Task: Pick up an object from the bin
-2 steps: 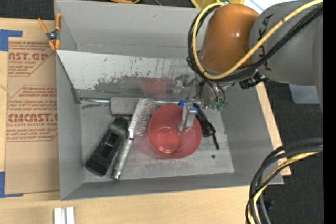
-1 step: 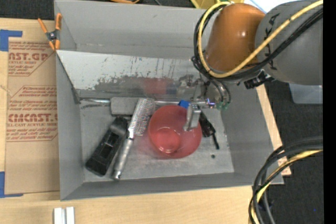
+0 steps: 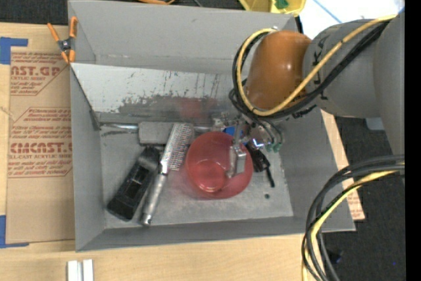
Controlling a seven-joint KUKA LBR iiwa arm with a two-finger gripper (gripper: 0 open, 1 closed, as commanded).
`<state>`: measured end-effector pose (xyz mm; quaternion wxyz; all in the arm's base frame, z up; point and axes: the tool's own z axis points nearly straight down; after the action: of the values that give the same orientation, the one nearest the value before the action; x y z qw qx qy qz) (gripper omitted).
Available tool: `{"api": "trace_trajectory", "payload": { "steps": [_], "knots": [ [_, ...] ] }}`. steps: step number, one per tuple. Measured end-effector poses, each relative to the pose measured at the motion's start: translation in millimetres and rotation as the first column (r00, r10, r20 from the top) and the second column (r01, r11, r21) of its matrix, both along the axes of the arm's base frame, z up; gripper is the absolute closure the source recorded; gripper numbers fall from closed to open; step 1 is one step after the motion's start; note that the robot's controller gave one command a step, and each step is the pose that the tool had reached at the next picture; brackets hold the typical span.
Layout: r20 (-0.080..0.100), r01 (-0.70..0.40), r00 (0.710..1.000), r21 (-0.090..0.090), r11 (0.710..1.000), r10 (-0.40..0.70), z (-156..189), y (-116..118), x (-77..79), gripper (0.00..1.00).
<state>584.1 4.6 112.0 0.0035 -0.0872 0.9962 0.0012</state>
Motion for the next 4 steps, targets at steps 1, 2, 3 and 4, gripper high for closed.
{"api": "trace_trajectory", "payload": {
  "steps": [1, 2, 3, 4],
  "knots": [
    [-0.001, 0.193, 0.981, 0.002, 0.981, -0.193, 59, 4, 2.4, 0.0],
    [-0.016, -0.036, 0.999, 0.001, 0.999, 0.036, -6, -19, -13.0, 0.0],
    [0.013, -0.037, 0.999, 0.002, 0.999, 0.037, -17, -12, 5.9, 0.0],
    [0.001, -0.015, 1.0, 0.0, 1.0, 0.015, 52, -39, -2.7, 0.0]
  ]
}}
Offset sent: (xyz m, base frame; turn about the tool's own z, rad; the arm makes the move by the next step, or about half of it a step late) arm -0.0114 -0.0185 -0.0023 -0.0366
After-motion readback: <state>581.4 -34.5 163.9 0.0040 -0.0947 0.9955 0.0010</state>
